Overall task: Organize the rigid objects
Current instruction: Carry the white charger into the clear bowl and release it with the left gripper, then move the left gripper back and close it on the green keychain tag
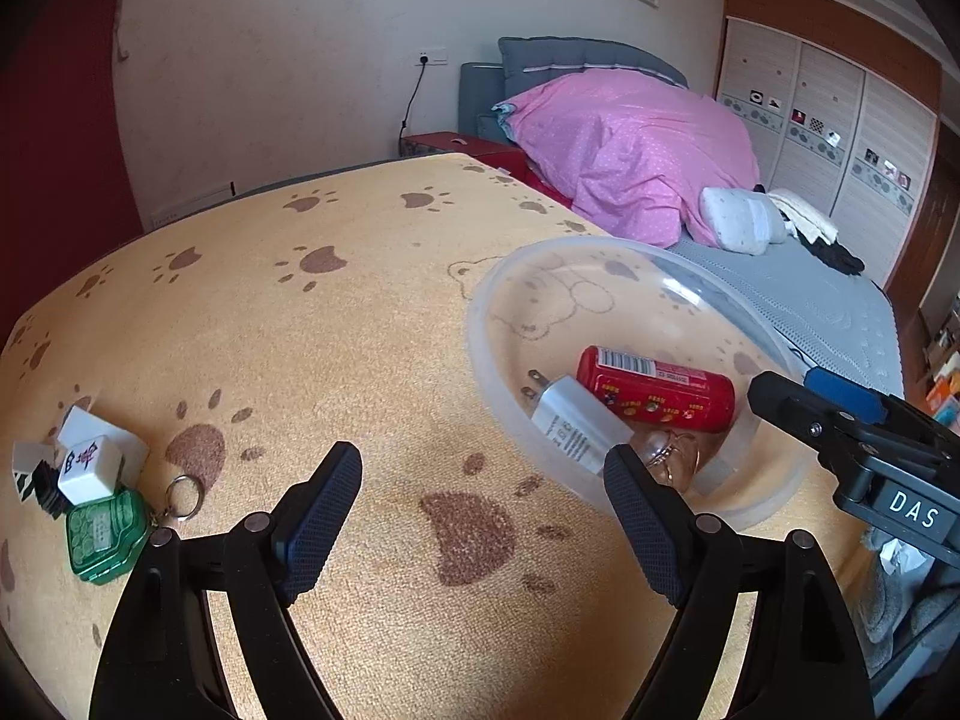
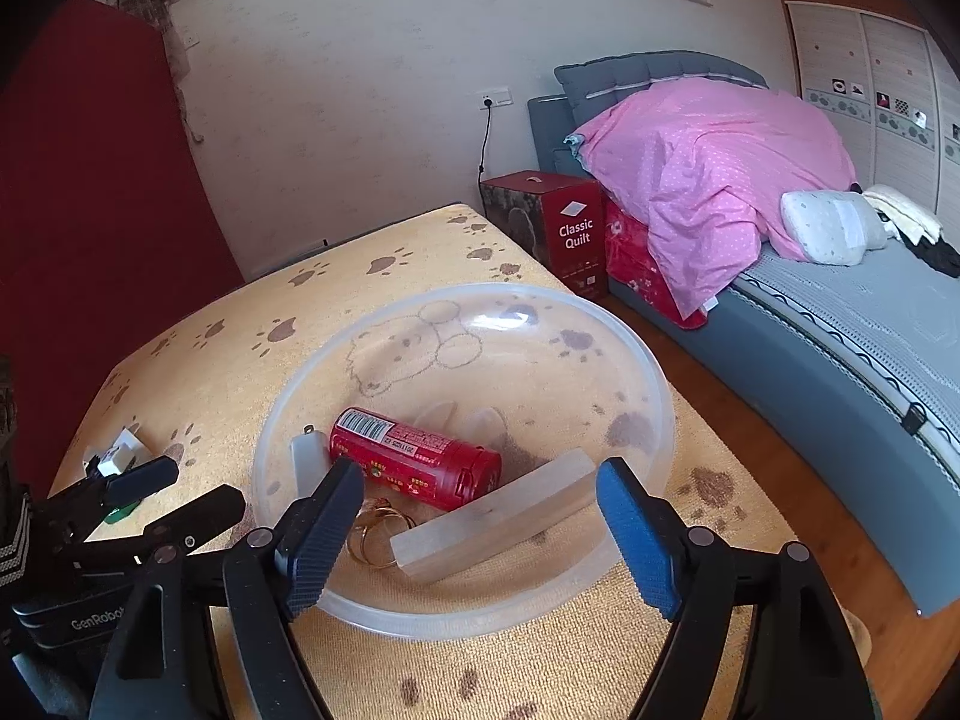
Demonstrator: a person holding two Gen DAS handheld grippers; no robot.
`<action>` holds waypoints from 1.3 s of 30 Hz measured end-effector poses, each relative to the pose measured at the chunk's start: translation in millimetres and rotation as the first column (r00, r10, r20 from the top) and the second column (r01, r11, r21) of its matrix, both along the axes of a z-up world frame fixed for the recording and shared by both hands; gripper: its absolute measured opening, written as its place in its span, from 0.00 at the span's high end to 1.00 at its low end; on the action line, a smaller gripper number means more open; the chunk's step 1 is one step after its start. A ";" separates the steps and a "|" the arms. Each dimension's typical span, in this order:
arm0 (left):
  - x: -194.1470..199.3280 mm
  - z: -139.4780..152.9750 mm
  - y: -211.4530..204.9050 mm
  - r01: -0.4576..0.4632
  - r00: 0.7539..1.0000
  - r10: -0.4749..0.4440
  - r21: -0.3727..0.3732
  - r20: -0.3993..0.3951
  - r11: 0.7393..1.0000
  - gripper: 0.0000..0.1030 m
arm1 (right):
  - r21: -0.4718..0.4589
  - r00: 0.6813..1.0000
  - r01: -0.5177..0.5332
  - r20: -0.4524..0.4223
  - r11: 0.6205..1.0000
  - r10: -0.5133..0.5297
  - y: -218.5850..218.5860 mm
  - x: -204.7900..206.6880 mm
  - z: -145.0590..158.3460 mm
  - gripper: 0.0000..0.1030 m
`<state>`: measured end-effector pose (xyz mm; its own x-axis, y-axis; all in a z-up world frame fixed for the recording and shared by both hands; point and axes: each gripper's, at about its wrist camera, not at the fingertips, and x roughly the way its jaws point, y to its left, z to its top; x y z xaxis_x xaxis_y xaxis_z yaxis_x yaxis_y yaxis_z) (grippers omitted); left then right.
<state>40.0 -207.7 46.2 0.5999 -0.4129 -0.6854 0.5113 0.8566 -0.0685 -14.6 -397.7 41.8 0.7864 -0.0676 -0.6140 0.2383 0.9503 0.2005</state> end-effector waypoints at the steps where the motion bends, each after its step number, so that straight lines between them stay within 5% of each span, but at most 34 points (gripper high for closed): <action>1: 0.4 -0.4 3.6 -0.011 1.000 0.011 -0.002 -0.006 1.000 0.18 | 0.000 1.000 -0.002 0.000 1.000 0.002 1.1 0.4 -0.1 0.19; 18: 9.4 2.7 77.6 -0.221 0.975 0.219 -0.049 -0.038 0.974 0.12 | 0.003 0.998 -0.060 -0.007 0.998 0.060 29.4 1.5 0.8 0.15; 39: 37.6 -20.2 166.6 -0.521 0.851 0.516 -0.024 -0.099 0.853 0.12 | -0.008 0.988 -0.152 -0.026 0.988 0.152 65.6 6.0 -3.0 0.15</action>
<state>77.6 -41.1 26.0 0.6761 -0.0917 -0.7311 -0.0161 0.9901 -0.1391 -8.6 -332.1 38.8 0.7721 0.0455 -0.6338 0.0959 0.9777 0.1869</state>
